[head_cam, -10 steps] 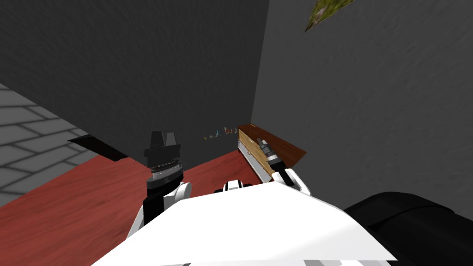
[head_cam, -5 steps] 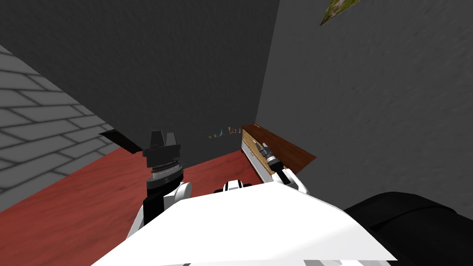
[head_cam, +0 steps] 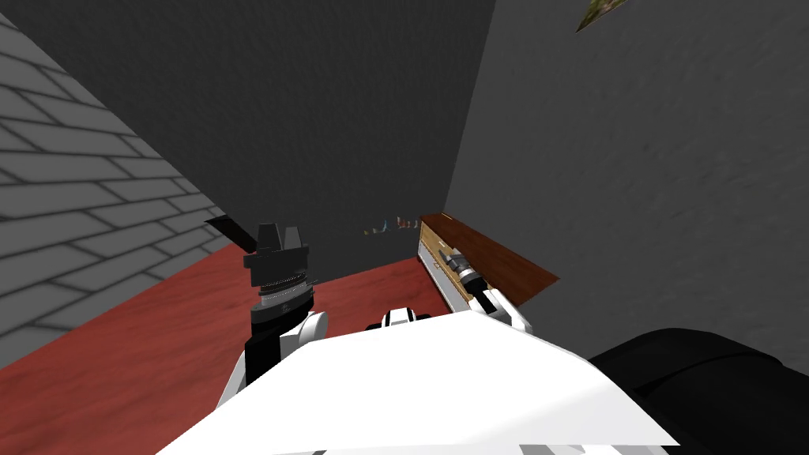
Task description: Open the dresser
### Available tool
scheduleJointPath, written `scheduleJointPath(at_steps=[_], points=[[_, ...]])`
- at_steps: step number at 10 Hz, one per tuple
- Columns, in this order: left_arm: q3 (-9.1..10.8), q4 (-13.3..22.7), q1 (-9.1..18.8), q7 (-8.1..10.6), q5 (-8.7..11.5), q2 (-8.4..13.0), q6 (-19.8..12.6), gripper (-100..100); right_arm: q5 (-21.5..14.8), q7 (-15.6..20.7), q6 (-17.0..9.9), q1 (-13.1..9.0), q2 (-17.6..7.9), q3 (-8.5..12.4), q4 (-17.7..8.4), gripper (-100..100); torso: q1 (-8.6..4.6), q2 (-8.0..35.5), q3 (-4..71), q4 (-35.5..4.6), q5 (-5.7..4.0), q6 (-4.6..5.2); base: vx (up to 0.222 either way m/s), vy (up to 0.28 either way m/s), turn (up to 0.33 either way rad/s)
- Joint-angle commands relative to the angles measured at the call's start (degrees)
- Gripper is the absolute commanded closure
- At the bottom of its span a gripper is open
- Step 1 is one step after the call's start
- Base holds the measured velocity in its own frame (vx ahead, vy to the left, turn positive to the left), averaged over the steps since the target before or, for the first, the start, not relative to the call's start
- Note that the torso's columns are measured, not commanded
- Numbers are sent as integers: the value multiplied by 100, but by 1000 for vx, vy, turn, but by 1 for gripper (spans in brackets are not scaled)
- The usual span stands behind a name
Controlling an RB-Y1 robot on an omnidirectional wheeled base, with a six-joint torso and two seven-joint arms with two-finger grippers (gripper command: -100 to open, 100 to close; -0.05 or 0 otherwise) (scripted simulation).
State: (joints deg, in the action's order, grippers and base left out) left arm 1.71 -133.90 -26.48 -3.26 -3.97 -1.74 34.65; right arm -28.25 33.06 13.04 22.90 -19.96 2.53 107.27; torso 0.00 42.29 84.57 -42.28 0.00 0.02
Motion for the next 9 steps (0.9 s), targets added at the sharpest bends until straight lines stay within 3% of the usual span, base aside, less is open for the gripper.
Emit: scheduleJointPath(at_steps=[1, 2, 3, 7, 9], points=[[0, 0, 0, 0, 0, 0, 0, 0, -236, 359, -147, -36, -71, 9, -239, -100, 1, -1, 0, 0, 0, -4, 0, 3, 119], [0, 0, 0, 0, 0, 0, 0, 0, -435, 560, -281, -73, -150, 25, -459, -100, 0, 0, 0, 0, 1, 0, 0, 7, 248], [0, 0, 1, 0, 0, 0, 0, 0, -435, 637, -281, -73, -150, 25, -459, -100, 2, 0, 0, 0, 0, -4, 1, 2, 72], [0, 0, 0, 0, 0, 0, 0, 0, -831, 1192, -555, -150, -314, 59, -919, -100, 1, -1, 1, 0, 0, -4, 0, 4, 135], [0, 0, 0, 0, 0, 0, 0, 0, -1221, 1599, -830, -232, -497, 91, -1313, -100, 1, 0, 0, 0, 0, -4, 1, 6, 243]])
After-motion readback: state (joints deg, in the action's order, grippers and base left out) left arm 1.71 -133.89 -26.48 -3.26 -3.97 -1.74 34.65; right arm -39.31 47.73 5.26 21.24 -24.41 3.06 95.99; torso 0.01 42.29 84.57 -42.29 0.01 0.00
